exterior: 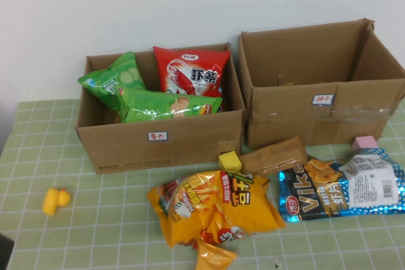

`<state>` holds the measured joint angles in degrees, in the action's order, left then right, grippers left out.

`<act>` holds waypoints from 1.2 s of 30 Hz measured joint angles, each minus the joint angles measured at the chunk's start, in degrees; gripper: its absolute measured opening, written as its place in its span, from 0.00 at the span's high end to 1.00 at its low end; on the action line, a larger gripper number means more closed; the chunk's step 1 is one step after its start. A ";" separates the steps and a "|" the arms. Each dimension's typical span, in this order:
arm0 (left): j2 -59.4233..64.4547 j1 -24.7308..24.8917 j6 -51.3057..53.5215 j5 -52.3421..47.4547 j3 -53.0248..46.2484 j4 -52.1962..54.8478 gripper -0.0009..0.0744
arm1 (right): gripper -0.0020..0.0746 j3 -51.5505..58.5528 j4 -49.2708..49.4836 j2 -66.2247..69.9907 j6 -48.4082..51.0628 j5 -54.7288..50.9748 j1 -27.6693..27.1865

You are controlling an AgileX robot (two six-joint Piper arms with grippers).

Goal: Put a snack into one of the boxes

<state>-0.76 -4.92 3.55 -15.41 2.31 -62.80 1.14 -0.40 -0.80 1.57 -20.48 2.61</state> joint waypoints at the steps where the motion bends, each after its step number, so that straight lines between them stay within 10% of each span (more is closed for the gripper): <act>1: 0.00 0.00 7.52 -2.70 2.68 0.00 0.99 | 0.98 0.00 0.00 0.00 0.00 0.00 0.00; 6: 7.29 0.36 30.16 -15.46 17.76 7.15 0.99 | 0.98 0.00 0.00 0.00 0.00 0.00 0.00; 15: 36.45 4.23 32.91 -31.48 37.68 29.22 0.99 | 0.98 0.00 0.00 0.00 0.00 0.00 0.00; 28: 76.80 31.80 20.68 -38.39 59.74 57.27 0.97 | 0.98 0.00 0.00 0.00 0.00 0.00 0.00; 36: 96.73 39.55 13.84 -40.74 72.03 60.77 0.40 | 0.98 0.00 0.00 0.00 0.00 0.00 0.00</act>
<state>95.97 34.63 17.38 -56.15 74.34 -2.03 1.14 -0.40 -0.80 1.57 -20.48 2.61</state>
